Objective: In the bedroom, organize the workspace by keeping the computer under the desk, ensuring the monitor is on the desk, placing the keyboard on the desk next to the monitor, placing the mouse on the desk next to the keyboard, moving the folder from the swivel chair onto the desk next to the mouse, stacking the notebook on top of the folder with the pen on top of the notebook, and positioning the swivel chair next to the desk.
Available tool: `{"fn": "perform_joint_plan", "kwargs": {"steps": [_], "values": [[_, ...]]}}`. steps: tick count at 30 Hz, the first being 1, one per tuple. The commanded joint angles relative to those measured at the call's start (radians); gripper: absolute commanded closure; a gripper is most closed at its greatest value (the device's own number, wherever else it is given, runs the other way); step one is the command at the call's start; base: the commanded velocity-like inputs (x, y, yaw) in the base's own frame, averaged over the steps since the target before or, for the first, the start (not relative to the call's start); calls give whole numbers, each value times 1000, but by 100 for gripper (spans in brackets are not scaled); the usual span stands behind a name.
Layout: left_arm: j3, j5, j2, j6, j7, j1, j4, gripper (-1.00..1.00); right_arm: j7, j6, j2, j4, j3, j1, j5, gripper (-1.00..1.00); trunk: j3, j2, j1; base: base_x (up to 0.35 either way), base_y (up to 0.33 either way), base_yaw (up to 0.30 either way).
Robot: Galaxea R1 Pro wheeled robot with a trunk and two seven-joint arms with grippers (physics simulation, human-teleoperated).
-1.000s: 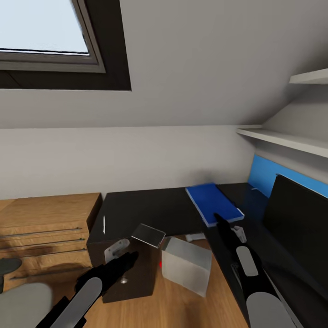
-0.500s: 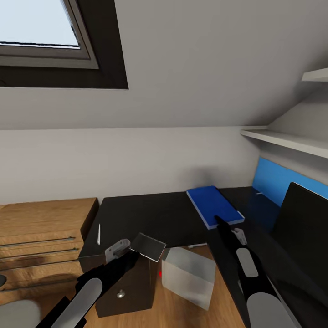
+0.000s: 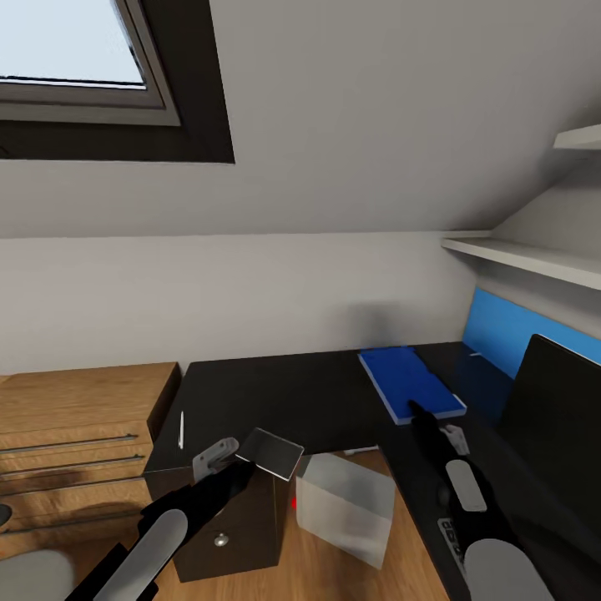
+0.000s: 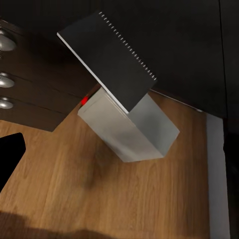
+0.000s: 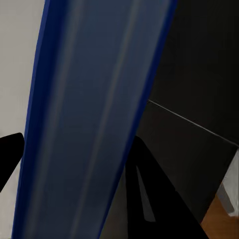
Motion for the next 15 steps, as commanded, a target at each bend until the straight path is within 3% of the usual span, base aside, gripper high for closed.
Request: {"fn": "perform_joint_plan", "kwargs": {"steps": [1, 9, 15], "values": [[-2, 4, 1, 2, 8, -1, -1, -100, 3, 6, -2, 6, -12, -1, -8, 100, -2, -2, 0, 0, 0, 0], [7, 4, 0, -1, 13, -1, -1, -100, 2, -19, -44, 112, -52, -2, -8, 100, -2, -2, 0, 0, 0, 0], [8, 4, 0, -2, 14, -1, -1, -100, 0, -53, -51, 138, -54, -4, -9, 100, -5, -9, 4, 0, 0, 0]]}}
